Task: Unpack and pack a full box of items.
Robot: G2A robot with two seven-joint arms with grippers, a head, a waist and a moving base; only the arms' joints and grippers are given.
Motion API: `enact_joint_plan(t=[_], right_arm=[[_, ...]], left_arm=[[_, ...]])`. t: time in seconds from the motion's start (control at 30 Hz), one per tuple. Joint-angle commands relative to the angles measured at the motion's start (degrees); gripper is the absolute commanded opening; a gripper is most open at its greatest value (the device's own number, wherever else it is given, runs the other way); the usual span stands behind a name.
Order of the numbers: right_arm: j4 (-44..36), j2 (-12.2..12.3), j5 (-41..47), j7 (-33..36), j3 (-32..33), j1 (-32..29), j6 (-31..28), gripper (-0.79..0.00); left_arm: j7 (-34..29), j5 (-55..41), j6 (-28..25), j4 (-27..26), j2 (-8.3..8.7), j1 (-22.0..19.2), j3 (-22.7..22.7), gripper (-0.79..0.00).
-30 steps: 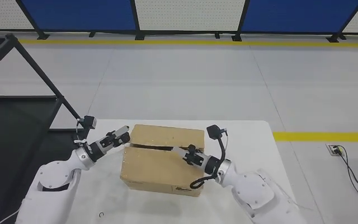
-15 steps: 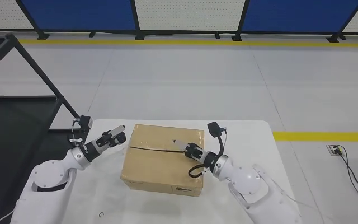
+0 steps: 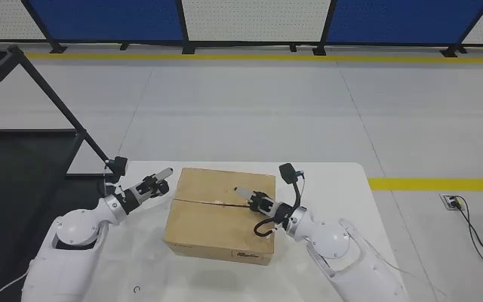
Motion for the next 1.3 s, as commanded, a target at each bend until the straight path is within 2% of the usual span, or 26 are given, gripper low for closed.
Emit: enact_joint_plan(t=[0.0, 0.37, 0.83, 1.03, 1.27], right_arm=[[-0.04, -0.05, -0.06, 0.05, 0.24, -0.1, -0.09, 0.0], [0.24, -0.35, -0.49, 1.48, 1.22, -0.34, -0.23, 0.0], [1.13, -0.75, -0.92, 3.96, 1.9, 0.04, -1.18, 0.0], [2.1, -0.98, -0.55, 5.12, 2.08, 0.51, -1.33, 0.0], [1.98, -0.87, 1.17, 8.91, 3.3, 0.29, -0.31, 0.0]], left_arm=[[-0.62, 0.03, -0.15, 1.33, -0.21, -1.06, 1.25, 0.0], [-2.13, -0.47, -1.61, 4.24, -0.74, -3.52, 4.45, 0.0], [-2.69, -1.05, -1.29, 3.31, -0.63, -3.44, 5.34, 0.0], [0.69, -7.01, -0.85, 3.67, -0.25, -2.91, 1.54, 0.0], [-0.64, -19.9, 1.7, 3.16, 0.65, -0.09, -5.52, 0.0]])
